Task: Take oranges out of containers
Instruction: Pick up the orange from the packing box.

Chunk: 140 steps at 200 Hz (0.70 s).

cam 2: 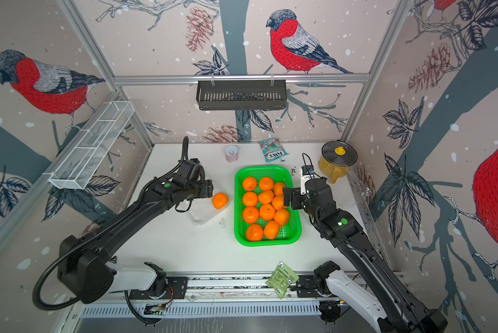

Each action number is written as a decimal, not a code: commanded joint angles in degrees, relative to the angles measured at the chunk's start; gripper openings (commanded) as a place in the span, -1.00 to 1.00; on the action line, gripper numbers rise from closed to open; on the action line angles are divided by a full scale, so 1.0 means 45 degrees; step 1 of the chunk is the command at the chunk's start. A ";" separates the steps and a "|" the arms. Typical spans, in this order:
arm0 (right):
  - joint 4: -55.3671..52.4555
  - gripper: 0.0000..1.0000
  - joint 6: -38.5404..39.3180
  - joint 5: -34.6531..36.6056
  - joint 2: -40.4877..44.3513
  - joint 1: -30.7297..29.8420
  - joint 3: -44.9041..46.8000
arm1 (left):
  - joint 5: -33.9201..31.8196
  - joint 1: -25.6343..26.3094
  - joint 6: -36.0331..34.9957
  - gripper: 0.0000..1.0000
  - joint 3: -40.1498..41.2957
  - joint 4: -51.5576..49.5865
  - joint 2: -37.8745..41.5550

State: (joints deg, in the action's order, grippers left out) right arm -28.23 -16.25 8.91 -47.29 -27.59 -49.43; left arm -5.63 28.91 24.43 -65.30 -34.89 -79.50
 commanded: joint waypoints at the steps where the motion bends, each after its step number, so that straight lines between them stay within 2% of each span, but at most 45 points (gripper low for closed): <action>1: 0.0393 0.99 0.0094 -0.0184 0.0047 -0.0002 0.0126 | 0.1108 -0.0124 -0.1602 0.60 -0.0653 0.0083 -0.0980; 34: 0.0292 0.99 0.0193 -0.0066 0.0384 -0.0002 0.0299 | 0.0544 -0.0155 -0.1824 0.63 -0.2252 -0.1508 -0.3057; 56: 0.0258 0.98 0.0213 -0.0059 0.0481 0.0003 0.0379 | 0.0780 -0.0157 -0.1749 0.63 -0.2478 -0.1456 -0.3969; 92: 0.0171 0.99 0.0331 0.0042 0.0531 0.0009 0.0450 | 0.0858 -0.0171 -0.1529 0.59 -0.2195 -0.0904 -0.4386; 140: 0.0310 0.98 0.0391 0.0073 0.0466 0.0000 0.0420 | 0.1729 -0.0170 -0.1653 0.57 -0.1439 -0.0219 -0.4538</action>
State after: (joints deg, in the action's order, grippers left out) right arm -28.25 -14.98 8.95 -44.97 -27.57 -47.62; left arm -0.69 28.27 17.74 -73.10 -37.85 -99.59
